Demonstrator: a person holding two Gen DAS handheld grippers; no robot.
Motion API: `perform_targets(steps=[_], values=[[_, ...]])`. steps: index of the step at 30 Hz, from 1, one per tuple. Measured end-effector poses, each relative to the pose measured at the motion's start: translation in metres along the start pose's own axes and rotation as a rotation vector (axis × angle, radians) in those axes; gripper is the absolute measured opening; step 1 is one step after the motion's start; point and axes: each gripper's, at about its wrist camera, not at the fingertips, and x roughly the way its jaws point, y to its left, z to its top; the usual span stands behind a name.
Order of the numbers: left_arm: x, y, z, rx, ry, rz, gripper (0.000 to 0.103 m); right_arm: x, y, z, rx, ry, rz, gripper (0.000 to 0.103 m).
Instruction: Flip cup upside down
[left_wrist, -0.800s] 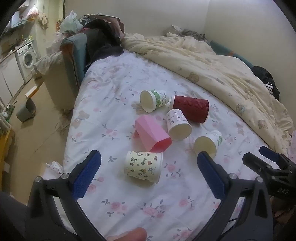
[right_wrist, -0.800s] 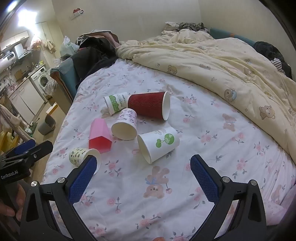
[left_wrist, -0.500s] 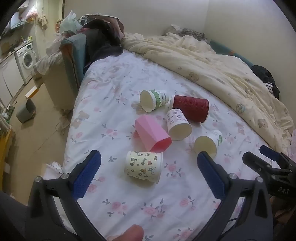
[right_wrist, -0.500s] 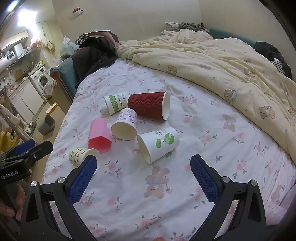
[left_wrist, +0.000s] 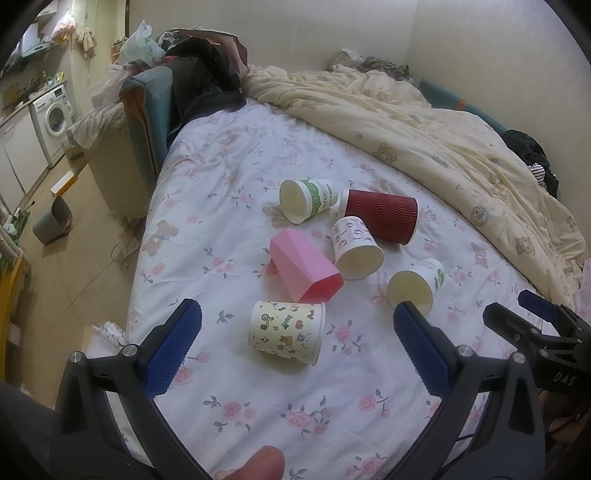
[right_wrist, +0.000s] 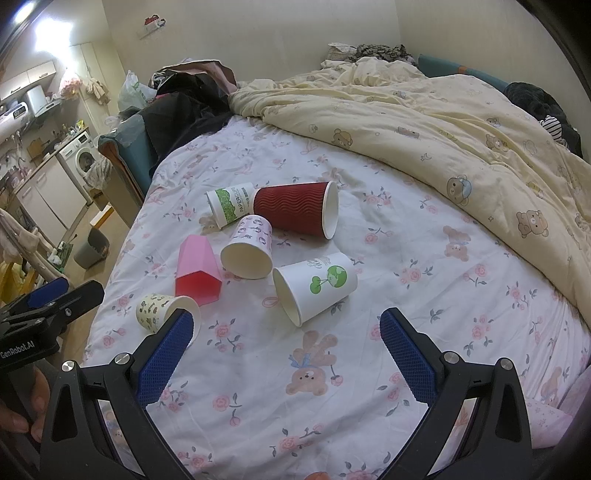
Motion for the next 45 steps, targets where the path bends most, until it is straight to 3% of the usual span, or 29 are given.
perform_targets(steps=[40,45], values=[[-0.0004,-0.0047,0.0002,0.005,0.0,-0.02,0.103,0.0072,-0.0007,-0.0024,0.0,0.006,-0.003,0.103],[0.0021,-0.0023,0.0012,-0.029,0.018,-0.015,0.102,0.0074,-0.0014,-0.0022,0.002,0.006,-0.002,0.103]])
